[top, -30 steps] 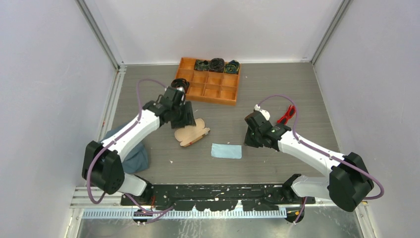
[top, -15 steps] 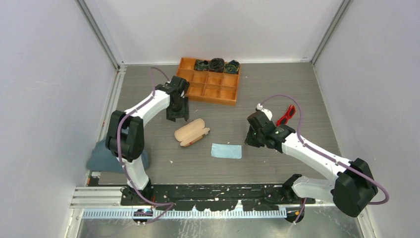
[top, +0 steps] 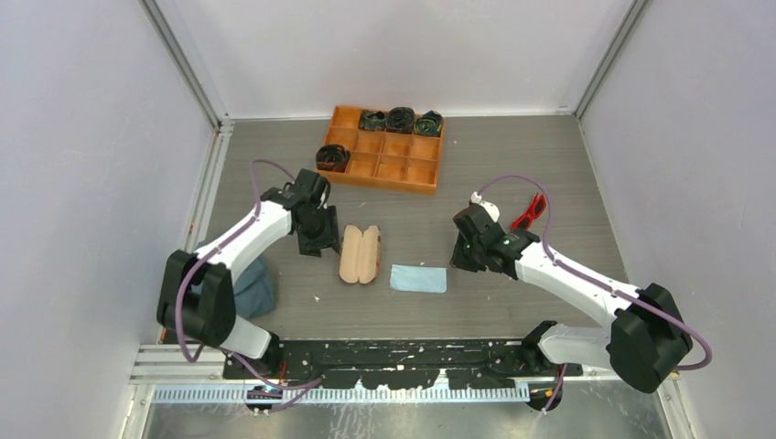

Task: Organize the sunglasses
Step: Adjust the sunglasses case at the center of the board.

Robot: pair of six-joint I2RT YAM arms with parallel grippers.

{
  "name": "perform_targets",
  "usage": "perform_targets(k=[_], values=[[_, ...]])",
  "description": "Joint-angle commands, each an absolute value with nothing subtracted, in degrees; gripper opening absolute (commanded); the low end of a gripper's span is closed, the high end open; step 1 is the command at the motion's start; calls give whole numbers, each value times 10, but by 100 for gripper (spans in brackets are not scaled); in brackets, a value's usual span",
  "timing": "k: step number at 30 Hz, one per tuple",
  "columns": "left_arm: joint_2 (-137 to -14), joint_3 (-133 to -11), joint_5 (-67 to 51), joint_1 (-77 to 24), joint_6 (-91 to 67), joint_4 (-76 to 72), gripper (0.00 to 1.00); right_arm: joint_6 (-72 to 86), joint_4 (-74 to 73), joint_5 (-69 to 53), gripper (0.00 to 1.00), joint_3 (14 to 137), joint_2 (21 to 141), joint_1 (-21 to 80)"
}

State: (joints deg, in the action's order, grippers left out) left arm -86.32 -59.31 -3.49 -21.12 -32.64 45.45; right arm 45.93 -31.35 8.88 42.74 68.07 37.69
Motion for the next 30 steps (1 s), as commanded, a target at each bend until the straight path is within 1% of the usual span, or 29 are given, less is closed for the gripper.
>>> perform_targets(k=[1, 6, 10, 13, 16, 21, 26, 29, 30], values=[[-799, -605, -67, -221, -340, 467, 53, 466, -289, 81, 7, 436, 697, 375], [-789, -645, -24, -221, -325, 463, 56, 468, -288, 81, 7, 437, 697, 375], [-868, -684, -9, -221, -305, 457, 59, 471, -295, 84, 7, 440, 691, 375], [-932, -715, -4, -221, -302, 472, 59, 474, -303, 92, 7, 436, 677, 374], [-958, -708, -4, -222, -310, 460, 58, 473, -314, 96, 7, 433, 671, 375], [-959, -665, -31, -222, -332, 415, 48, 474, -308, 94, 7, 432, 676, 375], [-950, -637, -35, -222, -354, 390, 32, 473, -302, 88, 7, 440, 687, 375], [-945, -632, -22, -222, -368, 387, 20, 472, -303, 89, 7, 440, 686, 374], [-944, -632, -18, -222, -375, 385, 18, 471, -304, 89, 7, 440, 685, 375]])
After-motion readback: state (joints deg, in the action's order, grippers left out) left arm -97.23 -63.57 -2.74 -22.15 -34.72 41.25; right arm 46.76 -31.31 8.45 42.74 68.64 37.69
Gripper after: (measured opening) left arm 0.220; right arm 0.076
